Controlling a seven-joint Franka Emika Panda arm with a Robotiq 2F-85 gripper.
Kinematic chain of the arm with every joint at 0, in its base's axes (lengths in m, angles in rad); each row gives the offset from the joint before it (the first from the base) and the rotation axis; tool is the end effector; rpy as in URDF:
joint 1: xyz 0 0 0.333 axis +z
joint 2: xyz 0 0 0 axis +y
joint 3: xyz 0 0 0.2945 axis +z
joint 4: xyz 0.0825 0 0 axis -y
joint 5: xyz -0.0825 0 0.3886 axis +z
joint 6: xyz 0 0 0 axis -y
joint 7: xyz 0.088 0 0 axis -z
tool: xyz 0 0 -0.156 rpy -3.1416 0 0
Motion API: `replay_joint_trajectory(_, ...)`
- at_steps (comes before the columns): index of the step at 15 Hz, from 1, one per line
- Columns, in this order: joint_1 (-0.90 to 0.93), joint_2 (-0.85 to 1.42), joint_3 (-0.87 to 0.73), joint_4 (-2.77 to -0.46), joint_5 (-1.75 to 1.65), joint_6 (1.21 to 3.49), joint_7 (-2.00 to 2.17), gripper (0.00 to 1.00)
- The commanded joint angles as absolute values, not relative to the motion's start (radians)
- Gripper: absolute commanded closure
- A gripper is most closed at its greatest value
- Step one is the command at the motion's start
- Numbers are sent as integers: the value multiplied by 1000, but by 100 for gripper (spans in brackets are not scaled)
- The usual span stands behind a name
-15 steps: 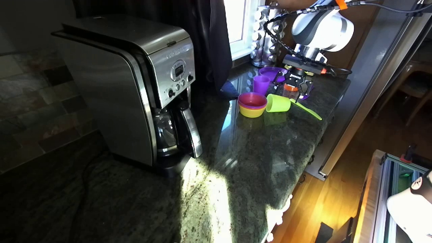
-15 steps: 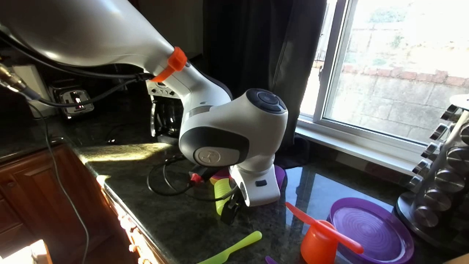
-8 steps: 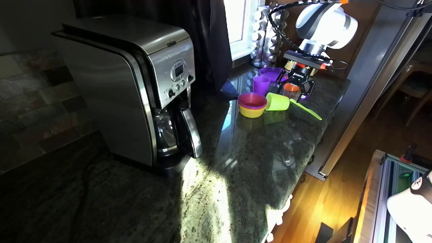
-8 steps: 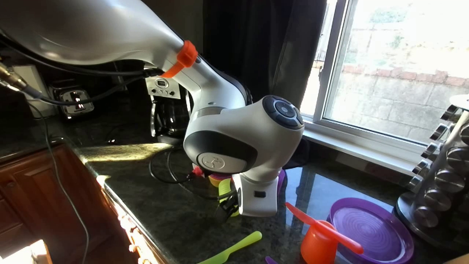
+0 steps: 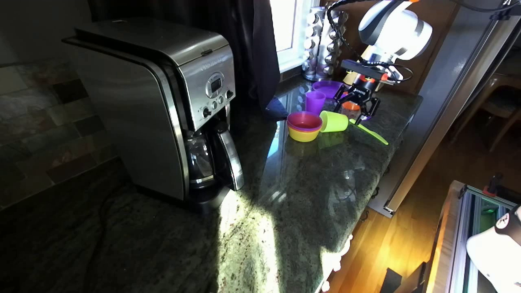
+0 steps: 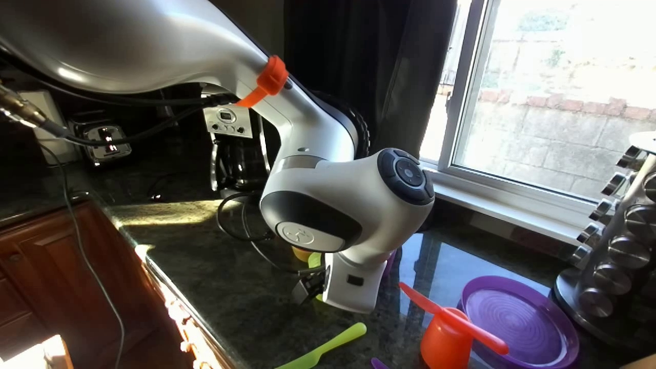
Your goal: Place the yellow cup upside down then put the yellow cup on top of the yellow cup.
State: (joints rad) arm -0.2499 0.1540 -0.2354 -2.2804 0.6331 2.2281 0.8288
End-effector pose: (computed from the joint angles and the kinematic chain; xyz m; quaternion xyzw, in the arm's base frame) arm 0.4661 -0.2026 0.2083 -0.6209 0.7499 0.1267 0.1901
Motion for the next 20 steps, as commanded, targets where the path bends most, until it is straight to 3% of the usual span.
replay_joint_trajectory(1,-252,202,-242,-2241,682,2202,889,0)
replay_joint_trajectory(7,-251,245,-242,-2208,684,2213,920,0)
replay_joint_trajectory(9,-251,253,-242,-2199,679,2209,921,26)
replay_joint_trajectory(13,-250,268,-243,-2182,670,2209,927,58)
replay_joint_trajectory(20,-243,250,-251,-2194,630,2248,912,61)
